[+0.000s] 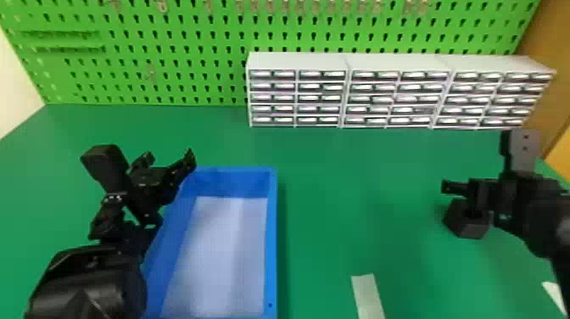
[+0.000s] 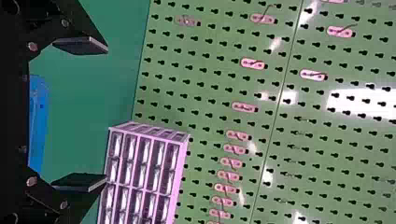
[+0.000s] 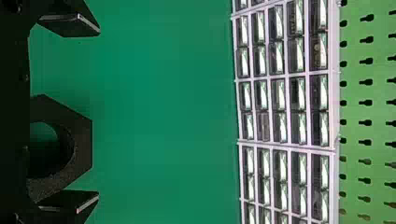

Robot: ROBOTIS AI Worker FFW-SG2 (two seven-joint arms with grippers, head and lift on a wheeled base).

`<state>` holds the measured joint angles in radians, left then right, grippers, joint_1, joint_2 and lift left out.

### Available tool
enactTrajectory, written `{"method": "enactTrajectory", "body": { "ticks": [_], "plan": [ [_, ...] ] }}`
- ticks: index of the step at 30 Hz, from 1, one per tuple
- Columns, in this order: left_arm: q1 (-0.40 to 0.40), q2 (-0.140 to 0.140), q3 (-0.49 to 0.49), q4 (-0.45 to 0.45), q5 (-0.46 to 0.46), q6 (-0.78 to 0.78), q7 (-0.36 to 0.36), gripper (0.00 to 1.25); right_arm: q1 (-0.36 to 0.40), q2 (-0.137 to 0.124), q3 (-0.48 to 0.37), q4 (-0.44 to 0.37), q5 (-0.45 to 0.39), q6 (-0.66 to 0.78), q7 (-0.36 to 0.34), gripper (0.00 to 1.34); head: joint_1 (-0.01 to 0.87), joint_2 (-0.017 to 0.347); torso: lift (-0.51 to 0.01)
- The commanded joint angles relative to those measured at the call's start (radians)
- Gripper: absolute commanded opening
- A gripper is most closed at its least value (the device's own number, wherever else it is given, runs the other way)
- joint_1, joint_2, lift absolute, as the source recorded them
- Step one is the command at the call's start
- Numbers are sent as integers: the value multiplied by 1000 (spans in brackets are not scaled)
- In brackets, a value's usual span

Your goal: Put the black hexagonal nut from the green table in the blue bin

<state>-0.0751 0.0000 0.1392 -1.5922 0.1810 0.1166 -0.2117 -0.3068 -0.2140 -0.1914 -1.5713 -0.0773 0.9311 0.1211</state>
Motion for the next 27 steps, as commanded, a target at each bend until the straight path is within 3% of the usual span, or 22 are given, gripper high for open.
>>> {"method": "enactTrajectory", "body": {
  "ticks": [1,16,27],
  "plan": [
    [0,-3,-1,0,0,0,0,956,-25,-8,15,43,-2,5,0,1261,686,51,-97],
    [-2,-3,-1,1,-2,0,0,956,-74,-4,50,189,-9,20,0,1259,686,51,-97],
    [0,-3,-1,1,-2,0,0,956,-80,5,59,223,5,14,0,1259,686,51,-97]
  ]
}}
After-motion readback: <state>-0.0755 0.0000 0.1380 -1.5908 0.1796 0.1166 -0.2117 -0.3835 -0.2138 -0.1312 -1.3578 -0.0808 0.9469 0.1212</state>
